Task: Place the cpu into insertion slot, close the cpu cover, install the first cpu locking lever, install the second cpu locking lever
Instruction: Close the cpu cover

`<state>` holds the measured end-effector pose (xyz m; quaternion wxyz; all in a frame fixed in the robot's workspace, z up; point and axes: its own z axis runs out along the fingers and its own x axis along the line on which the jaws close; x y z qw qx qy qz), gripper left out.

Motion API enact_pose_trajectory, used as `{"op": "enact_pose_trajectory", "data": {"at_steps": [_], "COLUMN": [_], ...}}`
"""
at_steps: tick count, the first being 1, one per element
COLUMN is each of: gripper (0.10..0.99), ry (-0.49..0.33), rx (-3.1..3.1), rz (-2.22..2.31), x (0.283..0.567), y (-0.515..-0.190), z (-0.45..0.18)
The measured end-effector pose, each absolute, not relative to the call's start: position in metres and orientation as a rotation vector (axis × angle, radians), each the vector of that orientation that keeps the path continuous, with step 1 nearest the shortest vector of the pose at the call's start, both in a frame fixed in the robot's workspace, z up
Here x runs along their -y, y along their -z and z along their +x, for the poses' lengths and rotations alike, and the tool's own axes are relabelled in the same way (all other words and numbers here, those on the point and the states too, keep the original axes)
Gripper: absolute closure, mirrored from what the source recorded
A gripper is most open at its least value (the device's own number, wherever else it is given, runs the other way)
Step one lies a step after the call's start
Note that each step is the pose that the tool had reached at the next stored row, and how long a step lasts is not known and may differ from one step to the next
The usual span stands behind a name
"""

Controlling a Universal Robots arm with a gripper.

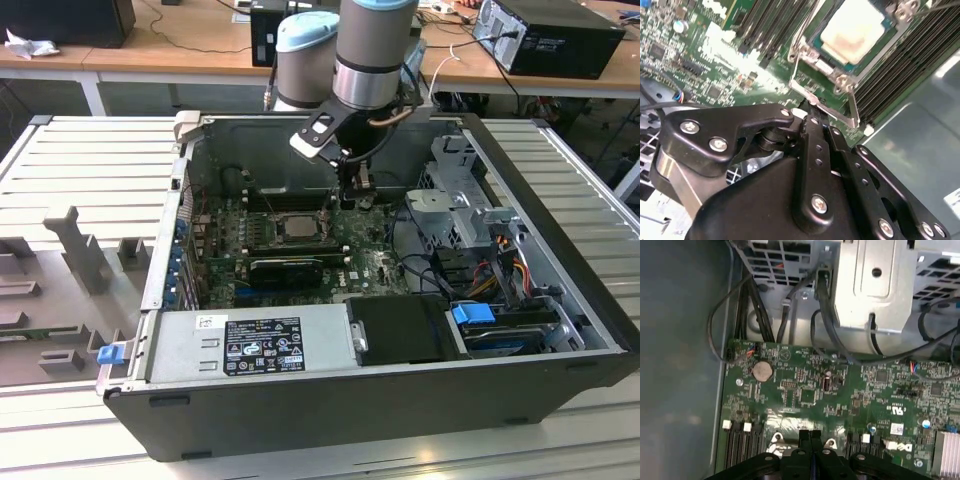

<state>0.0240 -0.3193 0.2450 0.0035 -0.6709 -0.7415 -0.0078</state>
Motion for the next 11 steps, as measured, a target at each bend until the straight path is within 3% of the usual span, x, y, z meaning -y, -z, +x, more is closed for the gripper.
{"op": "enact_pose_trajectory", "data": {"at_steps": [11], "gripper": [0.98], "ry": [0.024], "rx": [2.325], "rz": [-2.102], "x": [0.319], "y": [-0.241], "z": [-0.003]}}
